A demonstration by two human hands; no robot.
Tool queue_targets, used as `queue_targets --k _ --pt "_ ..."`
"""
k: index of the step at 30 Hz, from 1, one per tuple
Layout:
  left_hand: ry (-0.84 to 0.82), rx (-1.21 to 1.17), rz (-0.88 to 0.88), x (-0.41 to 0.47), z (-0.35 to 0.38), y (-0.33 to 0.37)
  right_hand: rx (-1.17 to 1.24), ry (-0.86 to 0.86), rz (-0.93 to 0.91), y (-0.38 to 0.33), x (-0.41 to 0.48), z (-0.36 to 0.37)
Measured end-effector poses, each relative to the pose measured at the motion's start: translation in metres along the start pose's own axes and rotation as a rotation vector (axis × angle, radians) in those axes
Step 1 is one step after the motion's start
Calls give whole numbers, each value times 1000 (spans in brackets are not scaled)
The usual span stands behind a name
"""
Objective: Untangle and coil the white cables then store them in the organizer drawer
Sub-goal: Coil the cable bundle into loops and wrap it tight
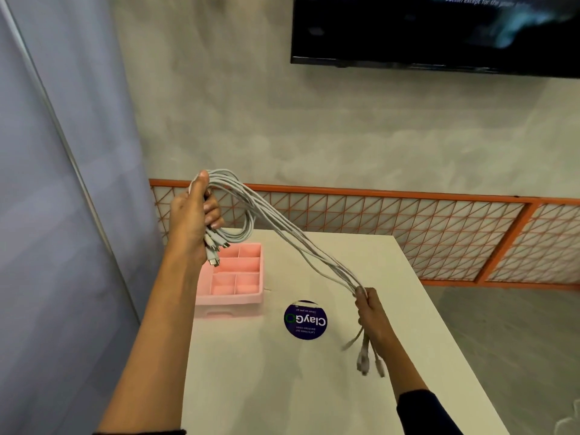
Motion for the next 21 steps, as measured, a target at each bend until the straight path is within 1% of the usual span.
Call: queue_targets --k 2,4,7,8,10,12,14,17,19,21 --pt "6 -3 12 3 -2 4 6 -96 44 1 -1 9" --pt "5 -2 17 5 -2 7 -100 -139 4 -1 -1 12" --pt "-6 0 14 3 -6 6 -330 -21 -57 -4 -3 5" --pt "-17 4 13 1 -6 6 -371 -13 -52 -3 -3 5" --pt "-47 13 11 0 -3 6 -429 -101 35 6 -3 13" --pt "-78 9 0 0 1 6 -375 -225 200 23 -8 24" --pt "-85 -24 -33 2 -1 4 -292 -330 285 34 -15 34" --pt "-69 -70 -88 6 -9 -6 -191 -398 317 41 -19 35" --pt "-56 -102 -135 10 -17 -16 -21 -410 341 43 -21 29" --pt "-31 -116 -183 16 -29 -25 167 -445 309 34 -23 25"
Point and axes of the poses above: each hand's wrist, its own x-axis towards the middle knuckle, its own z-axis out of the palm, y = z × x, the point moved 9 cm from there along x, towards the middle knuckle, and after that the axes turned 4 degrees about x, right-handed, at the moved point
